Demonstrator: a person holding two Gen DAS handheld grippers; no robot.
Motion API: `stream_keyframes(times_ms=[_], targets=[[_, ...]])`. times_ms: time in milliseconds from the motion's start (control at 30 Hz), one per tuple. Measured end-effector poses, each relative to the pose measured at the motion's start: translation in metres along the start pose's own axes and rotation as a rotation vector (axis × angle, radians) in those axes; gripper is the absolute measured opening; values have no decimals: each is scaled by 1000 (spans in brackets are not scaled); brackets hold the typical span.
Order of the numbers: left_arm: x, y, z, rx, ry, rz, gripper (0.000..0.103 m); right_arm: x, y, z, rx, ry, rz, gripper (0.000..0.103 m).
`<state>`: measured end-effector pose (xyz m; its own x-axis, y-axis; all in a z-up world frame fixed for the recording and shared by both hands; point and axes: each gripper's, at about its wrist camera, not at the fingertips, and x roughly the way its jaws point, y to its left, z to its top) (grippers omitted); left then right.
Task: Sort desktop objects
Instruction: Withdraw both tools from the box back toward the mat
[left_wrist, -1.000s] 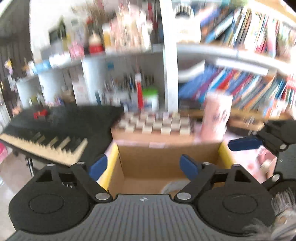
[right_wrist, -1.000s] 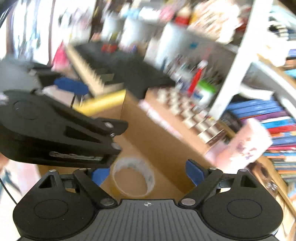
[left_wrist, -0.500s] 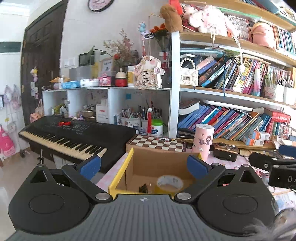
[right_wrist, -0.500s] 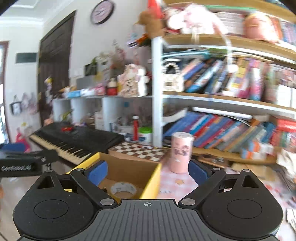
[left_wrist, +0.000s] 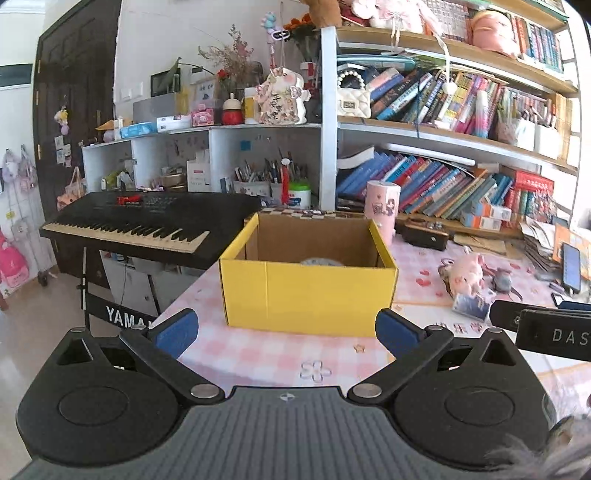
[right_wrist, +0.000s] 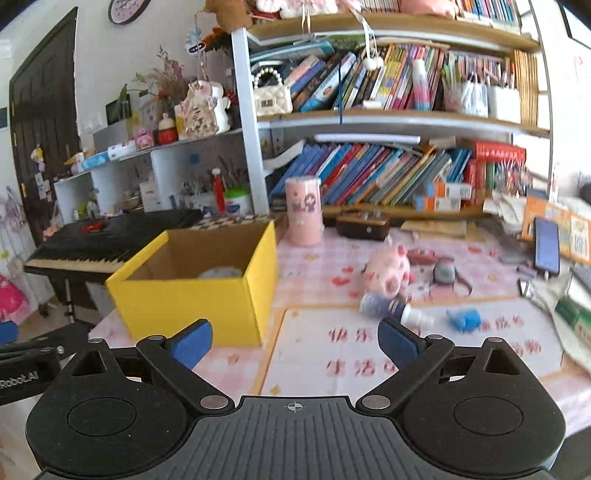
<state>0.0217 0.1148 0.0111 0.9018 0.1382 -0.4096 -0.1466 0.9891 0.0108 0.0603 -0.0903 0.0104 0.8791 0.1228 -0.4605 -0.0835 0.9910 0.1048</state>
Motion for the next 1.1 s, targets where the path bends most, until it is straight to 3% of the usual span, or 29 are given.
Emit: stream_keyframes(times_ms=[333, 567, 1100], targets=[[-10, -15, -21, 25, 93, -130, 103, -26, -3, -30, 10, 103, -82, 98], [-6, -32, -29, 52, 141, -181, 103, -36, -13, -37, 15, 135, -136, 98], [6, -90, -30, 115, 182, -316, 103, -49, -65, -44, 91, 184, -288, 97]])
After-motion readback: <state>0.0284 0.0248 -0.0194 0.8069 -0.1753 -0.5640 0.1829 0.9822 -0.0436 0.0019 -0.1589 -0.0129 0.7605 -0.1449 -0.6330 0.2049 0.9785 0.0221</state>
